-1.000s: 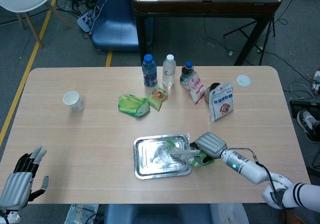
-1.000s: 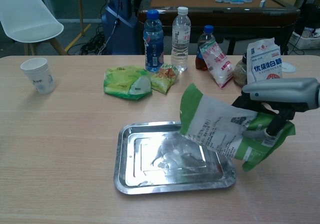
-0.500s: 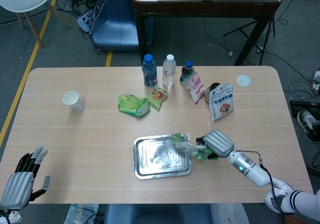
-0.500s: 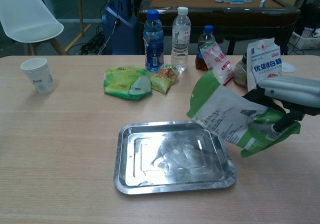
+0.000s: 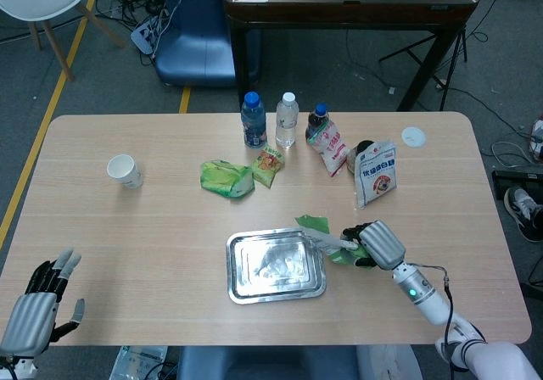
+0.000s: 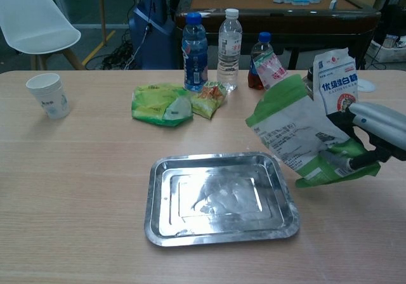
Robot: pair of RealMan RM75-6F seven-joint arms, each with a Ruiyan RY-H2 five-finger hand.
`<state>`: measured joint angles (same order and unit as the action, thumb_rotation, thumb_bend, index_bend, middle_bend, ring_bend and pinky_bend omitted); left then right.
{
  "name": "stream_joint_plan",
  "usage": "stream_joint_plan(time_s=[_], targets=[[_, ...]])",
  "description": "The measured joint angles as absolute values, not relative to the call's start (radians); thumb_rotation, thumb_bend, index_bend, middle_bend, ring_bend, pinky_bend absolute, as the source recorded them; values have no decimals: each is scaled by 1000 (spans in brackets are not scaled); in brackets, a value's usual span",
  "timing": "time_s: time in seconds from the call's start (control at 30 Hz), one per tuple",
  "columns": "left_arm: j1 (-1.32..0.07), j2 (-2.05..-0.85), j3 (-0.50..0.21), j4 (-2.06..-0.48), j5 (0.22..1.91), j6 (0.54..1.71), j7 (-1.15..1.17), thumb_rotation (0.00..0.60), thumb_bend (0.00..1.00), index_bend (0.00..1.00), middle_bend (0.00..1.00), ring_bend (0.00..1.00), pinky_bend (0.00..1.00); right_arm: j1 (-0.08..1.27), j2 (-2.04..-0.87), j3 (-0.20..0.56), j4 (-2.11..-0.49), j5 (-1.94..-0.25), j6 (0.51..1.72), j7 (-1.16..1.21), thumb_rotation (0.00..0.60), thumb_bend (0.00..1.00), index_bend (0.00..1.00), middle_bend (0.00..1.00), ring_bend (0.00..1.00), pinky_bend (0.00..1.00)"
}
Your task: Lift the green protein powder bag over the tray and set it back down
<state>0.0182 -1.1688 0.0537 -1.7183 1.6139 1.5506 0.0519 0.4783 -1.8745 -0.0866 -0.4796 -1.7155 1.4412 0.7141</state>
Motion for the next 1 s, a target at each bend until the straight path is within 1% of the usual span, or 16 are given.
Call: stream_joint_plan(time_s=[0.13,0.3,0.53,0.63,0.77,0.87,1.0], targets=[[18,-1172,55,-1715,1614,1547,52,600,461,50,0,57,18,455,-1967,-77,-350,-1707,1475,791,600,563,818,692,633,695],[18,-1173,56,-1711,1614,1547,47,600,461,50,0,57,18,436,-2041,-73,-241,-1696,1479,840,600,545,818,685,629,691],[20,-1172,58,-1702,1610,1545,36,600,460,50,0,57,14,418,-2080,-78,-178,-1687,1457,862,600,534,818,677,617,674],[19,-1173,59,-1700,1612,1543,34,600,460,50,0,57,11,408,-2082,-84,-169,-1688,1452,864,600,520,818,664,602,650],[17,-1176,59,-1698,1613,1540,36,600,460,50,0,57,11,395,-2077,-95,-162,-1692,1448,864,600,422,794,613,543,568],[15,-1178,59,-1697,1613,1537,37,600,461,50,0,57,11,385,-2070,-102,-161,-1696,1452,861,600,335,708,549,460,460],[12,-1181,59,-1698,1616,1534,39,600,460,50,0,57,11,370,-2061,-105,-165,-1695,1461,857,600,224,572,445,325,311]])
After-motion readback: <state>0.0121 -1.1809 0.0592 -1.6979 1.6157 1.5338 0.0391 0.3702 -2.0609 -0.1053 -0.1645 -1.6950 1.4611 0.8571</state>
